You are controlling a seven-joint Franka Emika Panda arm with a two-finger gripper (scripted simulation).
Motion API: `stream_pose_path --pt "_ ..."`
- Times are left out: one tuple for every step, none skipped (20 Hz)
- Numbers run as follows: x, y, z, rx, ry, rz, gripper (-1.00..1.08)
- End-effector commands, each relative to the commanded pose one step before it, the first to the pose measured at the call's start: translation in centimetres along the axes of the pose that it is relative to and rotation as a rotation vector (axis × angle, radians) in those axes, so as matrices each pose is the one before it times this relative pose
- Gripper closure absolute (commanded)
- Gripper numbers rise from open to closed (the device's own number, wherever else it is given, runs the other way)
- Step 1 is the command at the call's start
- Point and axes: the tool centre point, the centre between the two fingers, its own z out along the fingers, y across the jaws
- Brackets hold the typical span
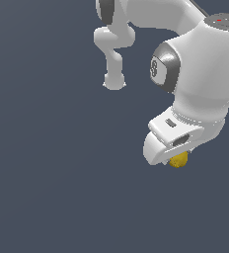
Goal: Pick up the object and move it to a goal position.
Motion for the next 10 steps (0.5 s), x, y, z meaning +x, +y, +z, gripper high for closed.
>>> stream_pose_path --pt "0.847 -0.904 -1.958 0.00568 0.01181 -0.03993 1.08" --pt "0.275 -0.286 -0.593 0.00176 0.00385 -0.01195 1.08" --pt "0.245 -0.254 -0.525 0.00156 0.00341 -0.0106 1.08" --pt "0.217 -0.225 -0.46 0.00138 0.00299 -0.00932 1.08" --pt "0.189 -0.194 -0.397 0.0012 0.00258 -0.00805 1.08" --pt "0.163 -0.167 -0.337 0.00103 0.00219 -0.00686 1.08" --pt "0.138 -0.139 -0.28 0.00086 0.00181 -0.00572 1.08" --pt "0.114 -0.116 -0.226 0.0007 0.00146 -0.00466 1.08" --pt "0.09 -0.086 -0.174 0.00054 0.00111 -0.00357 1.08" --pt "0.069 -0.068 -0.128 0.00041 0.00083 -0.00269 1.08"
